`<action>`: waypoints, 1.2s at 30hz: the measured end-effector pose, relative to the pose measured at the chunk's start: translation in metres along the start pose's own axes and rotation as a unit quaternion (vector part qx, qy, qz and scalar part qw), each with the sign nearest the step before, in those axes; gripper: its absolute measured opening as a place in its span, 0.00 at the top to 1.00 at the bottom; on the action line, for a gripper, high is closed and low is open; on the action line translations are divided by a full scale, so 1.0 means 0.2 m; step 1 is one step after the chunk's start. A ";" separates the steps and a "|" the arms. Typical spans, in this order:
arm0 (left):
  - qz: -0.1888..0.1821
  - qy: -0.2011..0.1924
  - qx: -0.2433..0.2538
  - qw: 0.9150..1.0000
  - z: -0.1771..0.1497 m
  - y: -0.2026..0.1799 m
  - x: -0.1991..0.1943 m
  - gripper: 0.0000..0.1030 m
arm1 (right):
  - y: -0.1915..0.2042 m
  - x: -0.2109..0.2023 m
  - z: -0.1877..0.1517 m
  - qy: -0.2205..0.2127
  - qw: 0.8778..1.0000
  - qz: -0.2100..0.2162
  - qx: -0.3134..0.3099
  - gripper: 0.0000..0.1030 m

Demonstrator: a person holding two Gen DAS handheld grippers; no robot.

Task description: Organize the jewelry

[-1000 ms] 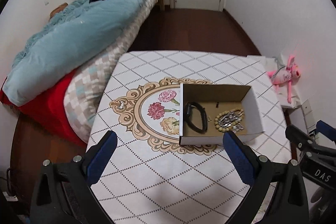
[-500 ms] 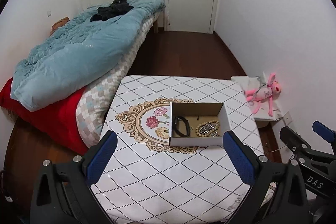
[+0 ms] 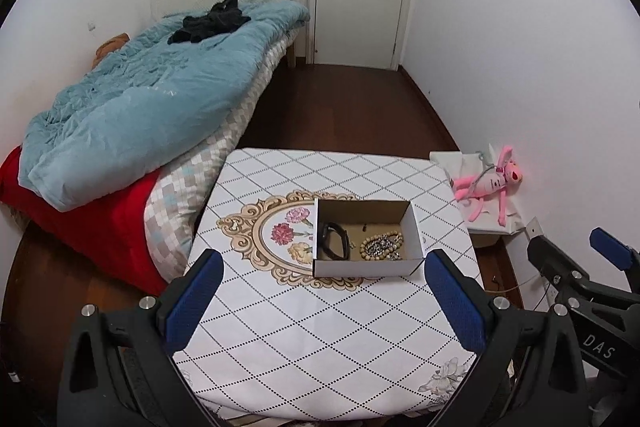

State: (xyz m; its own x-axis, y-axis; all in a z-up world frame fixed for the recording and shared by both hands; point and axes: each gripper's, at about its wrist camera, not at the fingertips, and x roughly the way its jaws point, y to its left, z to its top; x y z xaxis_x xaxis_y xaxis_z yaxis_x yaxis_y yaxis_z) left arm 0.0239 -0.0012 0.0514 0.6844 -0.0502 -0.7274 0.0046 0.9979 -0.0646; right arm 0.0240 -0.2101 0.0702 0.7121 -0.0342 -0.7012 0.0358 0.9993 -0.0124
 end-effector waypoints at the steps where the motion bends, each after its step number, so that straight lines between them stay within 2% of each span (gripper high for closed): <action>1: 0.000 0.004 0.000 1.000 0.00 0.00 0.02 0.00 | 0.00 0.01 0.00 0.002 1.000 -0.001 0.000 0.00; 10: 0.002 0.040 -0.008 0.999 0.08 -0.01 0.18 0.00 | -0.01 0.17 0.09 0.023 1.000 -0.008 0.005 0.00; 25: 0.025 0.089 0.001 0.996 0.15 0.00 0.46 0.00 | 0.03 0.59 0.17 0.097 0.995 -0.005 -0.016 0.00; 36: 0.032 0.102 0.000 0.994 0.13 0.00 0.50 0.00 | 0.04 0.67 0.15 0.119 0.993 -0.005 -0.023 0.00</action>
State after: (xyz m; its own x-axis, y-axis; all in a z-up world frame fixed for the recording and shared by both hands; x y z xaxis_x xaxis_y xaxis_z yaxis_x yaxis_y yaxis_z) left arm 0.1124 -0.0046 -0.0037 0.5212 0.0060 -0.8534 -0.0348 0.9993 -0.0142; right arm 0.1402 -0.2073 -0.0019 0.5266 -0.0447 -0.8489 0.0067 0.9988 -0.0484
